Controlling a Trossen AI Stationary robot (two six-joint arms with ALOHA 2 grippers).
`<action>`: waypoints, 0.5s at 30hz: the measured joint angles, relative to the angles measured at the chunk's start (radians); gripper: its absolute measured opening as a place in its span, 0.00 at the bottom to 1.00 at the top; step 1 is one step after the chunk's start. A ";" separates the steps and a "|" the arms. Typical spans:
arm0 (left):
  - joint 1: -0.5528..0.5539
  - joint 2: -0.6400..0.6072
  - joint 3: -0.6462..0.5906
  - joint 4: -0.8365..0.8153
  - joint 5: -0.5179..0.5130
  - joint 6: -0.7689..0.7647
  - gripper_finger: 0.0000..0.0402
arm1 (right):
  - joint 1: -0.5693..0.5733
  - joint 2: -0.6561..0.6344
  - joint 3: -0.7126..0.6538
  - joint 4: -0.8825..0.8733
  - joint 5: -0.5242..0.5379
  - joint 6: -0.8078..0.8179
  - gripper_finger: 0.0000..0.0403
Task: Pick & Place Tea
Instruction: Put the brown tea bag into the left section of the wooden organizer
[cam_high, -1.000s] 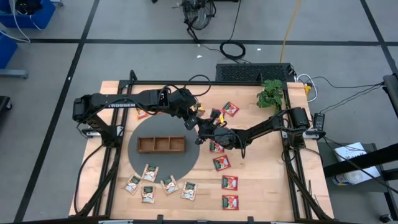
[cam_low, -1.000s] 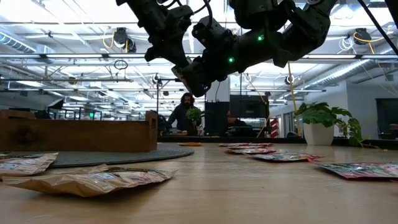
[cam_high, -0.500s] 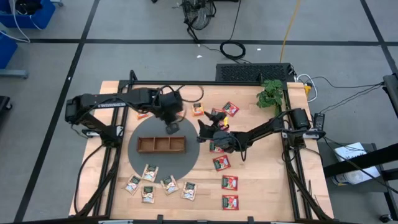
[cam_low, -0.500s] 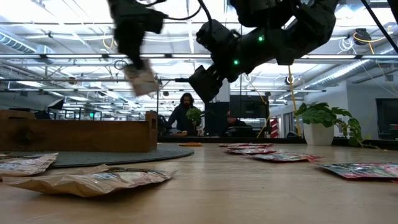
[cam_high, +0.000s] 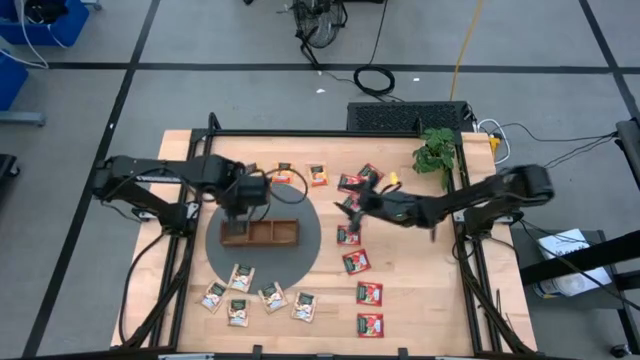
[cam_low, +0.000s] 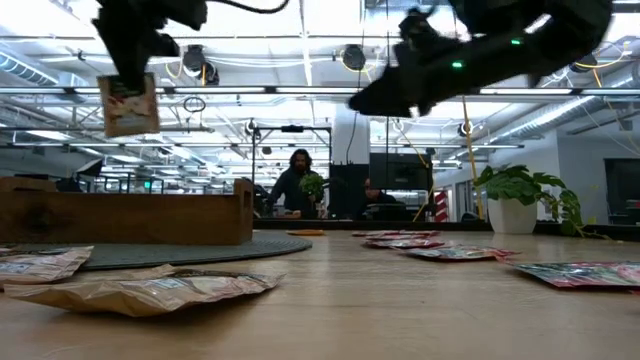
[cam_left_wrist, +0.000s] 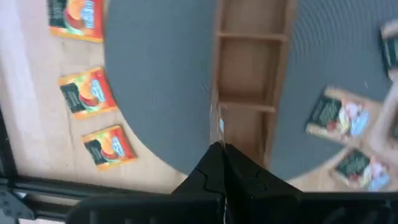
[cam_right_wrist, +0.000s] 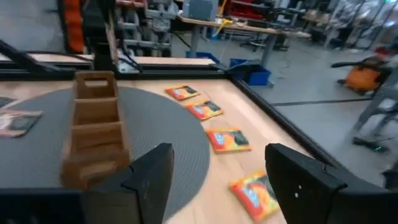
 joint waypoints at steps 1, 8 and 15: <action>-0.010 -0.001 -0.008 -0.011 0.003 0.011 0.00 | -0.004 -0.039 -0.039 0.017 -0.015 0.003 0.58; -0.065 0.002 -0.123 -0.007 0.047 0.084 0.00 | -0.007 -0.283 -0.293 0.250 -0.023 0.020 0.57; -0.060 0.002 -0.251 0.043 0.076 0.099 0.00 | -0.005 -0.412 -0.397 0.328 -0.049 0.023 0.55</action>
